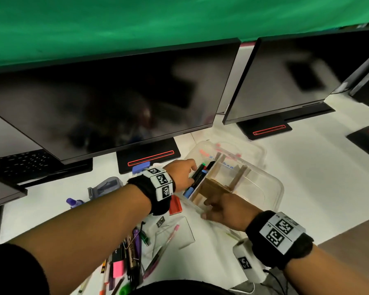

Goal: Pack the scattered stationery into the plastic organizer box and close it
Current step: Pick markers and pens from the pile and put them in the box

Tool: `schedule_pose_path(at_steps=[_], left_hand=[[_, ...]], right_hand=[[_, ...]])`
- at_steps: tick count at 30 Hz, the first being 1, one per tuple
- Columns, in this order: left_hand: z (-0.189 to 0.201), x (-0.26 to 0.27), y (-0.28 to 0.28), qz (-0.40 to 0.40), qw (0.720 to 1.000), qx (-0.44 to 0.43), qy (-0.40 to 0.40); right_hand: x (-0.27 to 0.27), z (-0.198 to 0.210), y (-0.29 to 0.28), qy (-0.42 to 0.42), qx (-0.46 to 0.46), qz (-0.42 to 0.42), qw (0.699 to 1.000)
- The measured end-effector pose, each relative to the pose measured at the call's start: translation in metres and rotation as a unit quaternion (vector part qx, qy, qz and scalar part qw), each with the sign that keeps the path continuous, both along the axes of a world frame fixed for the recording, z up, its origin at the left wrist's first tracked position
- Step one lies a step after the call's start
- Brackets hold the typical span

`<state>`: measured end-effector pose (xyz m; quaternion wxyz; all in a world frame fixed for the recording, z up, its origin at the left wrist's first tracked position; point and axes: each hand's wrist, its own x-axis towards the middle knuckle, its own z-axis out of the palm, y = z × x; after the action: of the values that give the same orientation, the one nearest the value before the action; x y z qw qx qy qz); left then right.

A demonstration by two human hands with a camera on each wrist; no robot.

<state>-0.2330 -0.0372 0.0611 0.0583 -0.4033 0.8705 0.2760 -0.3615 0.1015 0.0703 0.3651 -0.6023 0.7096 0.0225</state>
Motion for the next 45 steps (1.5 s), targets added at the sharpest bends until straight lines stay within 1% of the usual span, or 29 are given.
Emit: schedule_pose_path(at_steps=[3, 6, 8, 11, 14, 16, 17, 18, 19, 21, 23, 25, 28, 30, 32, 34, 38, 42, 43, 45], left_hand=[[0.008, 0.027, 0.002, -0.098, 0.994, -0.041, -0.014], [0.011, 0.049, 0.003, -0.195, 0.977, -0.062, -0.059], [0.007, 0.059, 0.004, -0.219, 0.972, -0.052, -0.070], [-0.001, 0.069, 0.006, -0.234, 0.969, -0.046, -0.064], [-0.004, 0.082, 0.006, -0.220, 0.974, -0.047, -0.040], [-0.003, 0.094, 0.004, -0.187, 0.979, -0.076, 0.010], [-0.002, 0.104, 0.002, -0.158, 0.983, -0.089, 0.034], [-0.003, 0.115, -0.001, -0.126, 0.987, -0.093, 0.046], [-0.007, 0.130, -0.004, -0.095, 0.991, -0.085, 0.040], [-0.015, 0.159, -0.007, -0.059, 0.996, -0.068, -0.004], [-0.025, 0.191, -0.006, -0.036, 0.998, -0.036, -0.046], [-0.036, 0.218, -0.003, -0.008, 0.998, -0.007, -0.067], [-0.049, 0.248, 0.004, 0.020, 0.995, 0.022, -0.094], [-0.056, 0.260, 0.010, 0.024, 0.993, 0.037, -0.111], [-0.061, 0.264, 0.019, 0.025, 0.992, 0.049, -0.110], [-0.068, 0.263, 0.030, 0.001, 0.994, 0.047, -0.099], [-0.081, 0.246, 0.055, -0.106, 0.989, -0.009, -0.107], [-0.090, 0.237, 0.062, -0.223, 0.971, -0.078, -0.035], [-0.093, 0.235, 0.062, -0.237, 0.967, -0.090, -0.034], [-0.095, 0.233, 0.060, -0.244, 0.961, -0.110, -0.065]], right_hand=[[-0.003, -0.002, 0.004, 0.019, 0.015, 0.036, 0.999], [-0.009, 0.002, 0.001, 0.045, 0.025, 0.028, 0.998], [-0.012, 0.007, -0.001, 0.064, 0.022, 0.033, 0.997], [-0.010, 0.011, -0.003, 0.091, 0.020, 0.051, 0.994], [0.007, 0.019, -0.006, 0.149, 0.024, 0.081, 0.985], [0.022, 0.027, -0.008, 0.169, -0.038, 0.063, 0.983], [0.034, 0.030, -0.010, 0.164, -0.089, 0.049, 0.981], [0.045, 0.031, -0.013, 0.154, -0.134, 0.057, 0.977], [0.060, 0.028, -0.016, 0.129, -0.164, 0.082, 0.974], [0.086, 0.015, -0.020, 0.065, -0.148, 0.150, 0.975], [0.109, -0.012, -0.024, 0.039, -0.089, 0.209, 0.973], [0.125, -0.038, -0.026, 0.050, -0.039, 0.256, 0.965], [0.140, -0.067, -0.023, 0.081, 0.004, 0.303, 0.949], [0.148, -0.078, -0.020, 0.111, 0.016, 0.335, 0.936], [0.152, -0.085, -0.017, 0.134, 0.007, 0.364, 0.922], [0.151, -0.090, -0.017, 0.137, -0.020, 0.363, 0.921], [0.147, -0.088, -0.025, 0.140, -0.074, 0.309, 0.938], [0.144, -0.082, -0.029, 0.110, -0.083, 0.230, 0.963], [0.143, -0.080, -0.029, 0.096, -0.076, 0.207, 0.971], [0.146, -0.078, -0.030, 0.069, -0.064, 0.174, 0.980]])
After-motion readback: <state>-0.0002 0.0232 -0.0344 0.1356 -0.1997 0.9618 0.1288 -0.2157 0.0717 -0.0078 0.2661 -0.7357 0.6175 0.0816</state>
